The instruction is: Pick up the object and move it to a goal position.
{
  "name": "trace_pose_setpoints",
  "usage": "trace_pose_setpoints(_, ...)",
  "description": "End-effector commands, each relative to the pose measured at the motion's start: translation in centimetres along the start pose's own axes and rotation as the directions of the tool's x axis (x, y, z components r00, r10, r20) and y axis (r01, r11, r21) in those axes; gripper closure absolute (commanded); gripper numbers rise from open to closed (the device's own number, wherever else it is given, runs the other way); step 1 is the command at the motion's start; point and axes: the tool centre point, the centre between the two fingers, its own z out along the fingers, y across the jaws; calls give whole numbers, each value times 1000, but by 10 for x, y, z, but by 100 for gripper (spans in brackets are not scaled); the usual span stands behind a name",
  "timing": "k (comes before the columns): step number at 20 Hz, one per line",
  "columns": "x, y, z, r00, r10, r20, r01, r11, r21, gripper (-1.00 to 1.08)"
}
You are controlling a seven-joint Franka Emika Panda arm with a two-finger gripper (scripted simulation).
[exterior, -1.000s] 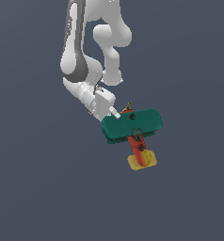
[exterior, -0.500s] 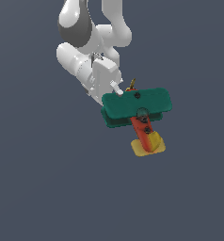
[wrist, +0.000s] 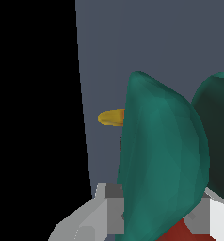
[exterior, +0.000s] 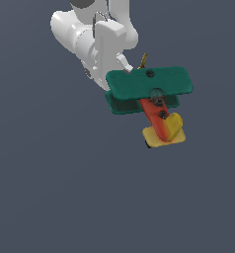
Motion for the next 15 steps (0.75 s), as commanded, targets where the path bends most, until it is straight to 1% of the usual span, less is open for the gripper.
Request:
trace_pose_setpoints(1, -3, -18, -5, 1000, -3, -1, 3, 1000, 3, 108)
trace_pose_setpoints(4, -5, -31, -9, 1000, -3, 0, 3, 1000, 3, 108)
trace_pose_setpoints(8, -6, -41, -12, 1000, -3, 1, 3, 1000, 3, 108)
trace_pose_setpoints(15, -6, -41, -11, 1000, -3, 2, 3, 1000, 4, 108)
